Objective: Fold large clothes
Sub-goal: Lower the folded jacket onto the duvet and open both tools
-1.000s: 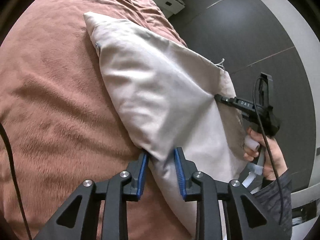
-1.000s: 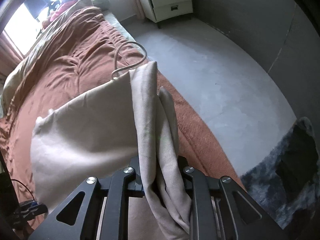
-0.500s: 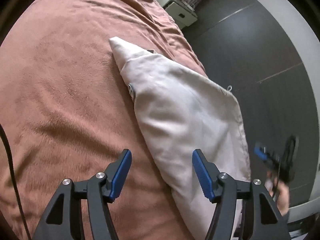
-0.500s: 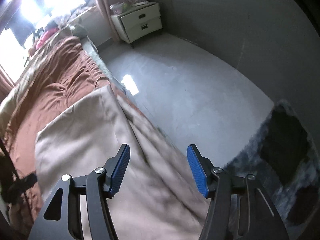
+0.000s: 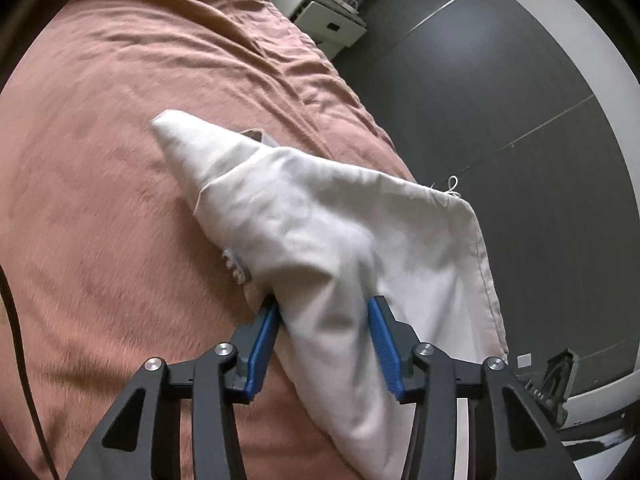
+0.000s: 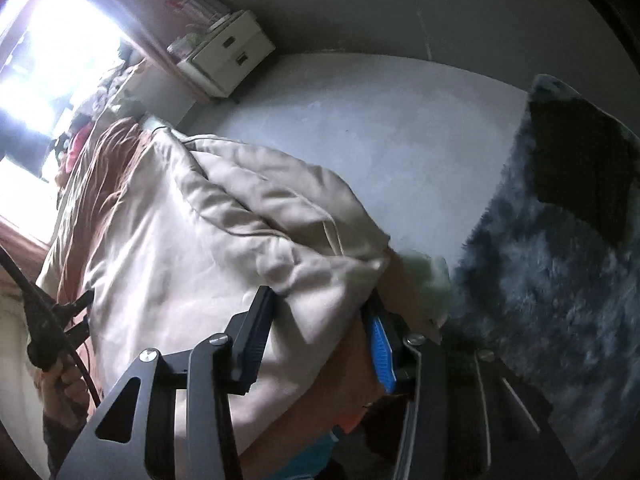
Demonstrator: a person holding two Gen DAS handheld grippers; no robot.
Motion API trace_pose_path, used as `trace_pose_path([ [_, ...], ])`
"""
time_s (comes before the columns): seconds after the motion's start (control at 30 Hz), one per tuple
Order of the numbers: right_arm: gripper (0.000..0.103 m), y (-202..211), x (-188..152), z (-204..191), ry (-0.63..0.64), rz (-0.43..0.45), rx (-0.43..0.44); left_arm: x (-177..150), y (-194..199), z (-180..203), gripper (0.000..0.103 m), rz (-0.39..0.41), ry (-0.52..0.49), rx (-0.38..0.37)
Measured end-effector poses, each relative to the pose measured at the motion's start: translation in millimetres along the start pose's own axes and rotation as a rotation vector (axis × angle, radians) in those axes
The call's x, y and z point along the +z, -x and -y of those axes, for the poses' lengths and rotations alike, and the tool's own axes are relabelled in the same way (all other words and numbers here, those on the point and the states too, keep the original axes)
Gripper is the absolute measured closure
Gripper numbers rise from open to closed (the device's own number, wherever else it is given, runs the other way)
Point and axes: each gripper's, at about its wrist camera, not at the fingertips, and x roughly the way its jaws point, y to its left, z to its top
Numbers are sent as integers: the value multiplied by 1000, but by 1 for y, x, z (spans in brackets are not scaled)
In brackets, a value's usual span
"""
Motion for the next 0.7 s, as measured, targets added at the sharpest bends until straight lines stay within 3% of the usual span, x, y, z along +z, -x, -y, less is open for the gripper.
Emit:
trace_pose_path([
  [0.2,67,10,-5,-9,47,122,-133,-5,9,-4,55,19,21,24],
  [0.4,66,45,-15,-11,45,150,-137,-22,55,9,55,56,-11,46],
  [0.47,53,61,-24,-15,66,151,-128,-28,69,14,55,61,-19,41],
  [0.53,24,74,-38,-22,89,164,-121,-36,83,22,54,59,-39,47],
  [0.7,21,105,-81,-48,131,199,-129,-67,126,43,49,86,-101,93],
])
